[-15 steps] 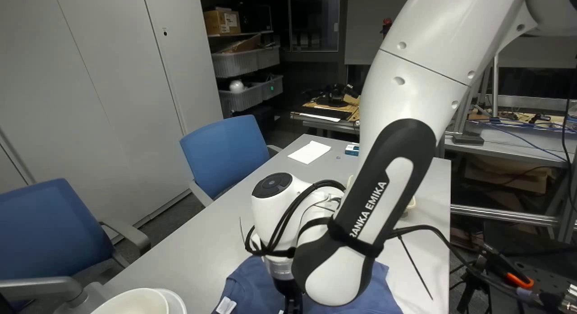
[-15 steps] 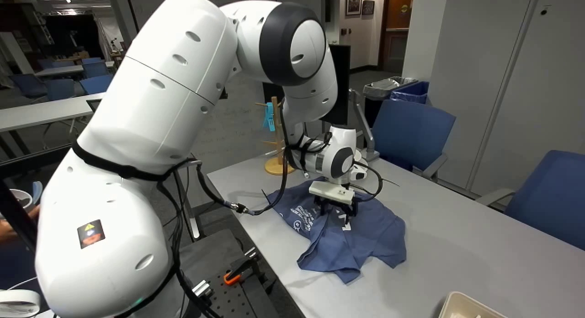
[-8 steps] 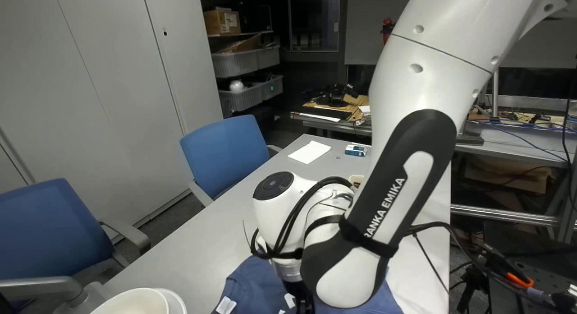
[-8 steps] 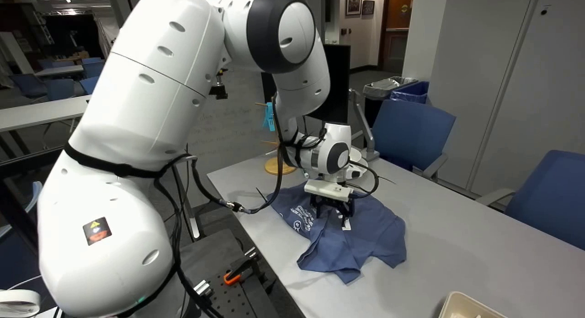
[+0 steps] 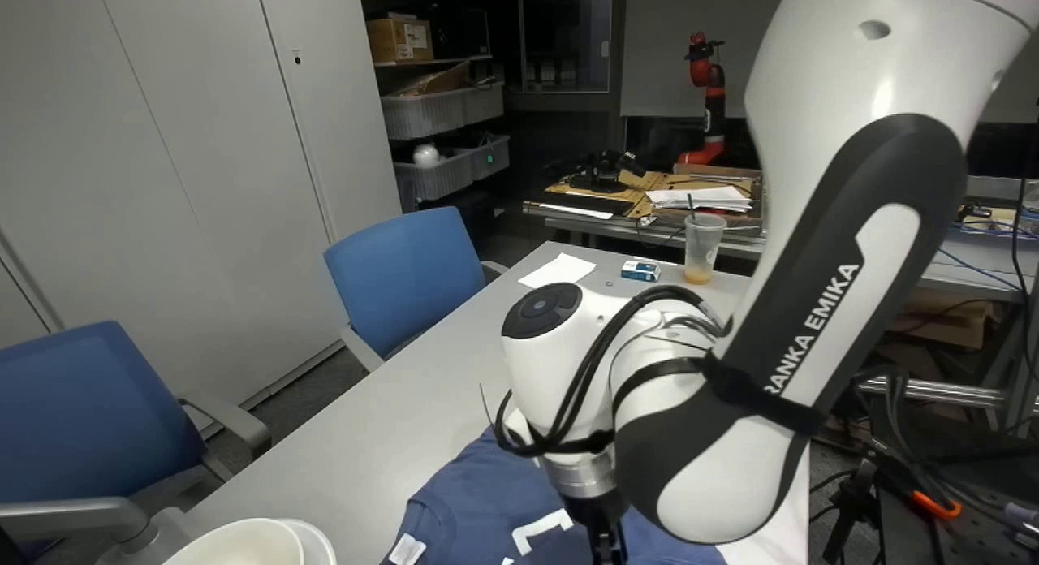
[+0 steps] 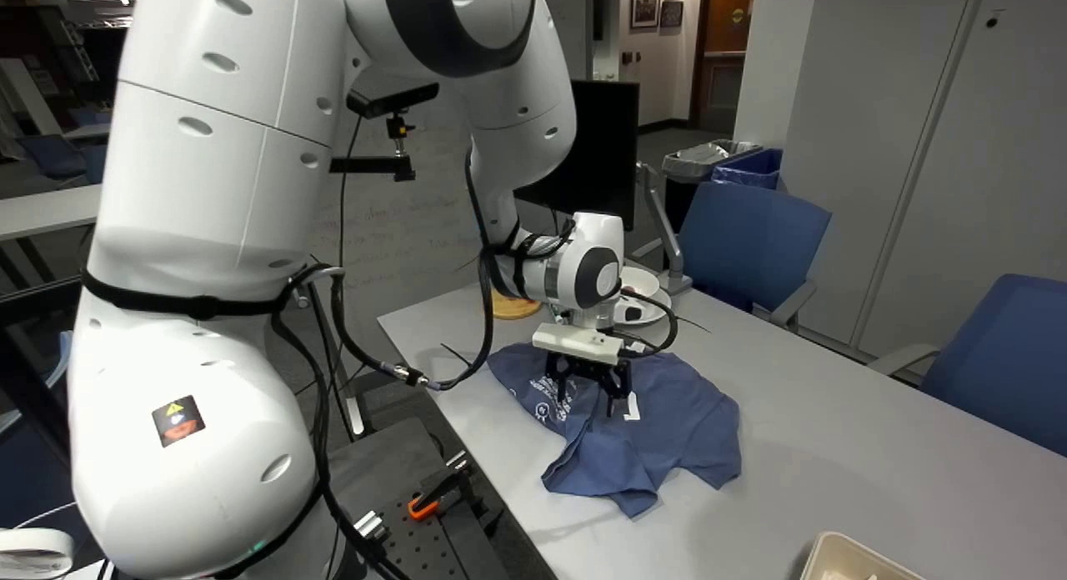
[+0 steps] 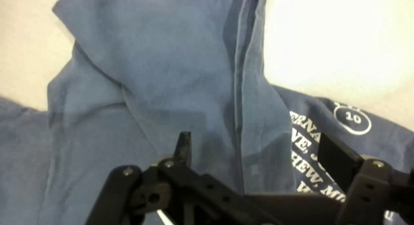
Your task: Fold the T-shirt
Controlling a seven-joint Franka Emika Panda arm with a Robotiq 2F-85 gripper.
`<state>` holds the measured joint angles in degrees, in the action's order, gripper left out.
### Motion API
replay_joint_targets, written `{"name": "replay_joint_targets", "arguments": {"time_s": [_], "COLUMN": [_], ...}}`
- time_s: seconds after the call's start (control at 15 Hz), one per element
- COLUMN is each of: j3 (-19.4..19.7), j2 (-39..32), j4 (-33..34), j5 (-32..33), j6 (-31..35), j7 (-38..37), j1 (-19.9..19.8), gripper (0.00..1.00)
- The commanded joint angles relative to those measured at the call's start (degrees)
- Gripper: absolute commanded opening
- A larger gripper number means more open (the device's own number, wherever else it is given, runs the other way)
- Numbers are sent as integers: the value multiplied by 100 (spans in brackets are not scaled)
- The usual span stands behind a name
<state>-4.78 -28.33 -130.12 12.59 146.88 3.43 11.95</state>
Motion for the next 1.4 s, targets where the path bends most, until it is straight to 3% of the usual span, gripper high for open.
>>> {"name": "replay_joint_targets", "arguments": {"time_s": [0.0,0.4,0.67,1.13,1.33], "j3": [-63,66,440,362,323], "j2": [628,797,516,293,249], "j4": [-816,-1397,-1668,-1554,-1634], "j5": [-56,104,725,377,296], "j6": [-30,215,1281,925,980], "j7": [26,-65,-355,-318,-478], "j1": [-129,-166,-13,-121,-61], "gripper": [100,100,100,99,71]}}
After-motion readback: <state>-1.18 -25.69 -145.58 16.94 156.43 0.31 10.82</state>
